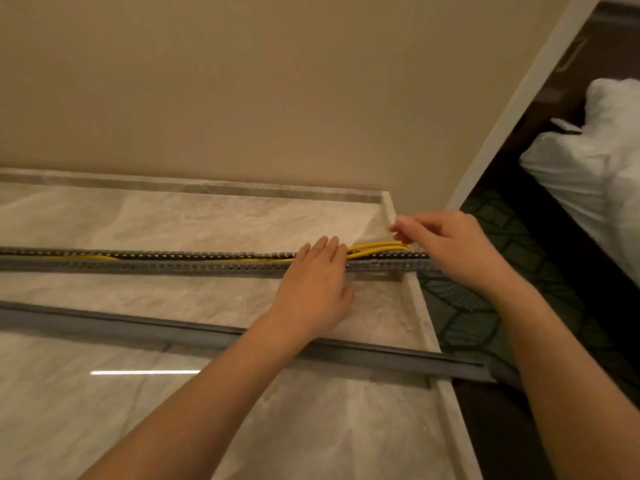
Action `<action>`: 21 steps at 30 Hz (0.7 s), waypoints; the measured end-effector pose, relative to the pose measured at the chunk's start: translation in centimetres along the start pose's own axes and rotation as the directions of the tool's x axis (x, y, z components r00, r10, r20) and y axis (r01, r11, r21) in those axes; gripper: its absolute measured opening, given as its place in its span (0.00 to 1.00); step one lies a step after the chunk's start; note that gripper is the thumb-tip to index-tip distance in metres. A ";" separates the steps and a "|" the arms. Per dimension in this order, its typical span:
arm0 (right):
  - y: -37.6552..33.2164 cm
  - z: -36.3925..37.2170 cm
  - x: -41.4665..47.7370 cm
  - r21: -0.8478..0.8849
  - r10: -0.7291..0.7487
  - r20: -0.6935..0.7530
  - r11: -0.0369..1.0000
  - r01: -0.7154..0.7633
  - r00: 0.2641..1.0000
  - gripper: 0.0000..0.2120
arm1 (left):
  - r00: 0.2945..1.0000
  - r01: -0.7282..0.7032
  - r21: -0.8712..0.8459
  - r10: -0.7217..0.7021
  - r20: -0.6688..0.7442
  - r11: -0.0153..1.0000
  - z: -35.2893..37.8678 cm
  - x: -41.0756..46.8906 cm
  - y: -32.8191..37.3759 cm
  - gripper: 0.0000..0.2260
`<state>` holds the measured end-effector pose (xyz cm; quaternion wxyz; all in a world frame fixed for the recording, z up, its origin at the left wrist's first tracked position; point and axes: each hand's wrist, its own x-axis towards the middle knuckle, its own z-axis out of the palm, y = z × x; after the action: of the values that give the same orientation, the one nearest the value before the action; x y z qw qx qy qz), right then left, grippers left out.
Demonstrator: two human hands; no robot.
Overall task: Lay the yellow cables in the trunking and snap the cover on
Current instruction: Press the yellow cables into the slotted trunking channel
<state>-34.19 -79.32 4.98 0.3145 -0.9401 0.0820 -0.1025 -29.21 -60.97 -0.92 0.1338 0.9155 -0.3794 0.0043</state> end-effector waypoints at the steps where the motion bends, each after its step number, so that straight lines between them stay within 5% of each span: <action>1: 1.2 -1.3 -0.1 0.049 0.045 0.000 0.998 -0.045 0.999 0.14 | 1.000 0.008 0.004 -0.008 0.027 1.000 0.4 0.3 0.9 0.28; 6: 6.9 -5.3 0.8 0.259 0.223 0.170 0.930 -0.262 0.960 0.26 | 0.991 0.078 0.155 -0.094 0.098 0.985 1.6 0.5 2.7 0.32; 14: 15.9 -1.9 2.8 0.556 0.235 0.602 0.562 -0.612 0.763 0.43 | 0.987 0.065 0.231 -0.096 0.127 0.971 2.1 1.0 2.7 0.31; 21: 18.5 4.5 3.7 0.748 0.367 0.547 0.189 -0.636 0.752 0.40 | 0.986 0.063 0.226 -0.096 0.136 0.972 2.3 1.2 2.3 0.32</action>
<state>-31.20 -92.08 -9.27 0.7957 -0.5296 0.2774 0.0971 -30.20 -63.97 -2.45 0.0034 0.9370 -0.3483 -0.0258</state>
